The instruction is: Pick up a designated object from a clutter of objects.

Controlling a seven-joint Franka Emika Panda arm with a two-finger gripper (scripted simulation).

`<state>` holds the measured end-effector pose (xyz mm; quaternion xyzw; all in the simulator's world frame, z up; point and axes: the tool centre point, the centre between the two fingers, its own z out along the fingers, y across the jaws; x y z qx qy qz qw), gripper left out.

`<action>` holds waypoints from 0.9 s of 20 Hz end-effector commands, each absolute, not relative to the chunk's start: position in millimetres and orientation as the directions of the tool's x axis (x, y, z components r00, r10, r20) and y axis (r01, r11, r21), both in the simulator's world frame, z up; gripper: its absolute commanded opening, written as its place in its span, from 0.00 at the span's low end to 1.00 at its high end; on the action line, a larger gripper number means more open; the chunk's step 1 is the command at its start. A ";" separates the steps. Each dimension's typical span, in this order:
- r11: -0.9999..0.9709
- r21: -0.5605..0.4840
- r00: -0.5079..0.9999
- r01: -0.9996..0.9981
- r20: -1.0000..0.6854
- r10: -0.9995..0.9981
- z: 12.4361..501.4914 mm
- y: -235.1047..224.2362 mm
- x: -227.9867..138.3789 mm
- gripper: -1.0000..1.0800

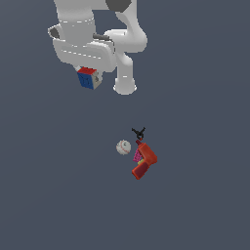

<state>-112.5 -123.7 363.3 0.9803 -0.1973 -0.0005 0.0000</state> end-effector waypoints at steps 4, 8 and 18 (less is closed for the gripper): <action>-0.922 0.000 0.922 -0.387 0.000 -0.387 406.0 -126.3 -131.9 0.00; -0.922 0.000 0.922 -0.386 0.000 -0.386 428.2 -127.5 -141.3 0.00; -0.923 0.000 0.923 -0.386 0.000 -0.386 451.4 -129.2 -150.1 0.00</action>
